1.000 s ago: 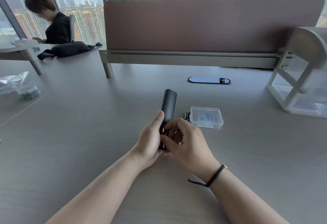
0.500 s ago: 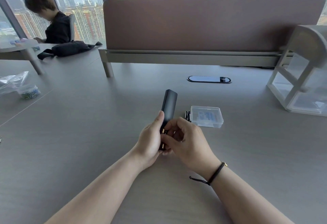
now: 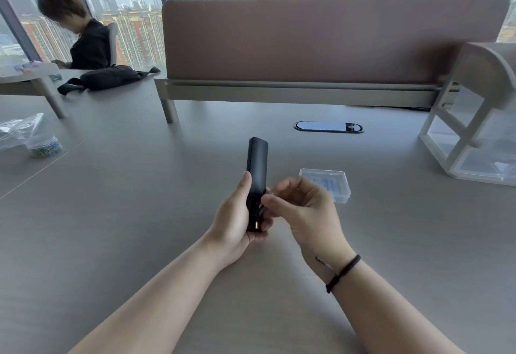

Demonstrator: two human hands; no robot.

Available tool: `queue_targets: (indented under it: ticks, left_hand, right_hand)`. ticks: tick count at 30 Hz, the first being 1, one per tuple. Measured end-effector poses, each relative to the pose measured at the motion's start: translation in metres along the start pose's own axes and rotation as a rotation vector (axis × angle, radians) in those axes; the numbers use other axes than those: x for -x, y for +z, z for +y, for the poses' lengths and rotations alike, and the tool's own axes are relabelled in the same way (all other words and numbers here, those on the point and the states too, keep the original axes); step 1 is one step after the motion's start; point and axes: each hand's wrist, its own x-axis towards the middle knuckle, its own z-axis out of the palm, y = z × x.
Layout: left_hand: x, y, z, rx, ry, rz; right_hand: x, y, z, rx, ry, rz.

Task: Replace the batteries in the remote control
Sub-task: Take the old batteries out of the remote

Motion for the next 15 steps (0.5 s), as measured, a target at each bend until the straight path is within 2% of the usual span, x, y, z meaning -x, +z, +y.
queue_targets:
  ticks: [3,5,8,11,15]
  left_hand:
    - [-0.003,-0.005,0.002,0.064,0.018,0.04]
    - [-0.005,-0.009,0.005,0.13,0.032,0.07]
    - [-0.008,-0.015,0.009,0.258,0.065,0.097]
    - [-0.011,-0.019,0.011,0.35,0.093,0.137]
    - [-0.011,-0.021,0.012,0.379,0.1,0.154]
  right_hand:
    - [-0.008,-0.009,-0.005,-0.05,0.06,0.083]
    - [-0.014,-0.015,-0.003,0.133,0.089,0.084]
    - [-0.015,-0.019,0.001,0.474,0.157,-0.025]
    - [-0.012,-0.02,0.004,0.705,0.189,-0.115]
    - [-0.009,-0.019,0.005,0.939,0.138,-0.146]
